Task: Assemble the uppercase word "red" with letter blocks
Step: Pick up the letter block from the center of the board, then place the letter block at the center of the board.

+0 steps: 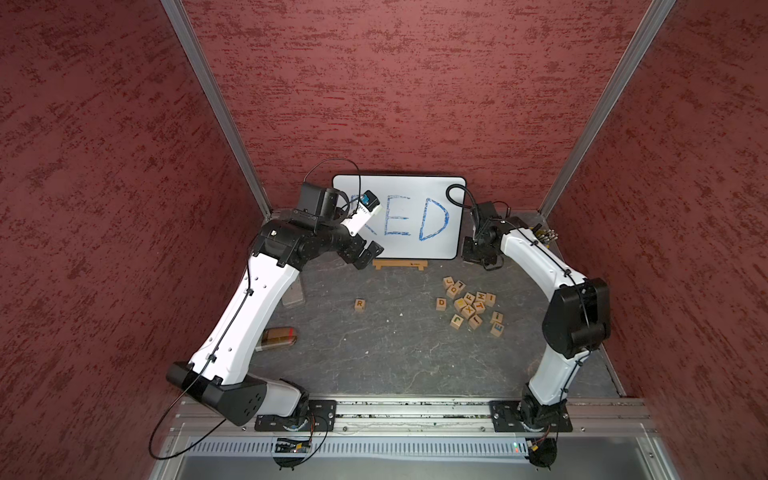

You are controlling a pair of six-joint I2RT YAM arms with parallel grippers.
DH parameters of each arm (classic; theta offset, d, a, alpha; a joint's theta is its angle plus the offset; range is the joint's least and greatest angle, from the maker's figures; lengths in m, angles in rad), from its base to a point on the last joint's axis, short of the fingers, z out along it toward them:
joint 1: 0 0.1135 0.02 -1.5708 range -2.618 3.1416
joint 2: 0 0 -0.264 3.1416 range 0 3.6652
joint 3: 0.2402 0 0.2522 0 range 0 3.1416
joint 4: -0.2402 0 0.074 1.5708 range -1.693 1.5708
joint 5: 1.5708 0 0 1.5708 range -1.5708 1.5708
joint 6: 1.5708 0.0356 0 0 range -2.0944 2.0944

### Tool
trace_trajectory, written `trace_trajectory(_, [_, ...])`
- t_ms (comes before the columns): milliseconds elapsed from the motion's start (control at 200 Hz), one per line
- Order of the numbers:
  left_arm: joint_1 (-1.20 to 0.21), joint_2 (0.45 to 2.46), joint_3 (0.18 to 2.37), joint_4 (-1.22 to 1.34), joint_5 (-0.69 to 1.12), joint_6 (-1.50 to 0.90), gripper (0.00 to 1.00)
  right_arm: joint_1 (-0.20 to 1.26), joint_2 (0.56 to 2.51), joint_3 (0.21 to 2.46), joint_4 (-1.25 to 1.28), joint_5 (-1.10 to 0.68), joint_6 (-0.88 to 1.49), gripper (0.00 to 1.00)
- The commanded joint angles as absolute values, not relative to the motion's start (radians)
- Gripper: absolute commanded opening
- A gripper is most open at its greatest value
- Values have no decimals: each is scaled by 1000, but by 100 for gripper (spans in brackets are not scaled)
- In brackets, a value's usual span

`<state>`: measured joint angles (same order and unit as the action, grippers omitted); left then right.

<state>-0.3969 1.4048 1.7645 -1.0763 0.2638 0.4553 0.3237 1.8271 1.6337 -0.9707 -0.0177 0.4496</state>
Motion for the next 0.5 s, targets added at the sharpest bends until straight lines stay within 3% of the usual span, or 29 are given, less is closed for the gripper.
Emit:
trace_trajectory(0, [-388,1414,1798,-1054,279,433,99,409,1845,1707,-1023,-16,484,13])
trace_trajectory(496, [-248,1374,1802,-1031,337,385,99,684,2015,1888,-1087,-8,571,14])
